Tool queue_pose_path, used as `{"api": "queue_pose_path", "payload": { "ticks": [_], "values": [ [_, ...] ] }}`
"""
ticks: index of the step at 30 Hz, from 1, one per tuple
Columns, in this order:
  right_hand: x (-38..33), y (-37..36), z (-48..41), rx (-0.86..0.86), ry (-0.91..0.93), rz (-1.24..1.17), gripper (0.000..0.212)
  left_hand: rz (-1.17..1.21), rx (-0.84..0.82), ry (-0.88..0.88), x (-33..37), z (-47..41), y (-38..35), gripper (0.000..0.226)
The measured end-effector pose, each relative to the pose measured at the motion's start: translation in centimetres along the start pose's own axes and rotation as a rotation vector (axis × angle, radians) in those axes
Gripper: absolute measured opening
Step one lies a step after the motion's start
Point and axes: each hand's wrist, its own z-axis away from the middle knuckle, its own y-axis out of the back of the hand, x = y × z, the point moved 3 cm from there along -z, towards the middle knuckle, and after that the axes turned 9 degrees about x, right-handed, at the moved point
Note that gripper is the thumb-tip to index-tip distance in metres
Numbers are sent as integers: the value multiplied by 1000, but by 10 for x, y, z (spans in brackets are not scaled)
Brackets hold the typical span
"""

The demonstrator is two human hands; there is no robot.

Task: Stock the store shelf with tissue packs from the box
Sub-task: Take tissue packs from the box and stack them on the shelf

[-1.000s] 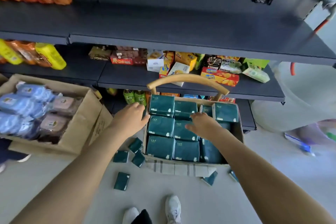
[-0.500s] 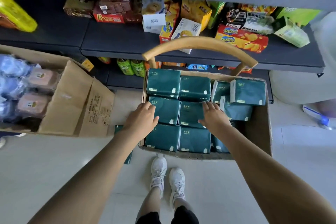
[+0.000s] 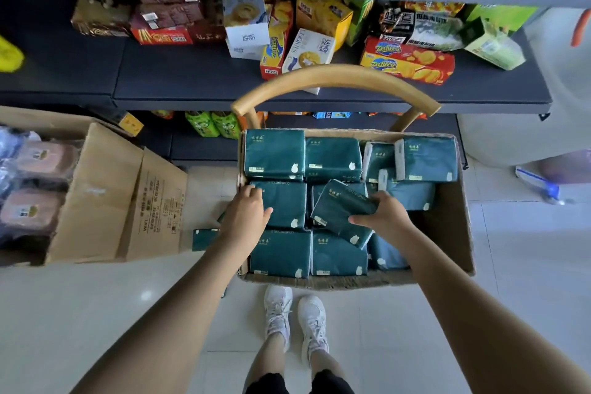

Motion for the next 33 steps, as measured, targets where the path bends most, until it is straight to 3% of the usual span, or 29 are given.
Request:
{"api": "queue_pose_path", "payload": {
  "ticks": [6, 12, 17, 21, 24, 26, 29, 33],
  "values": [
    [22, 3, 4, 39, -98, -157, 56, 13, -22, 100, 0, -3, -11, 55],
    [34, -5, 6, 29, -137, -197, 59, -54, -50, 173, 5, -11, -16, 89],
    [39, -10, 8, 25, -152, -253, 61, -22, 20, 185, 9, -9, -21, 66],
    [41, -8, 10, 29, -147, -283, 61, 63, 38, 196, 7, -9, -23, 65],
    [43, -4, 10, 43, -151, -316, 60, 253, 77, 242, 4, -9, -17, 68],
    [41, 1, 10, 54, -138, -336, 57, 316, 18, 322, 0, -11, -15, 72],
    [34, 12, 12, 88, -109, -396, 48, 333, -79, 424, -5, -6, -12, 43],
    [23, 31, 18, 119, -69, -492, 50, 751, -89, 550, -4, 12, 2, 39]
  ]
}}
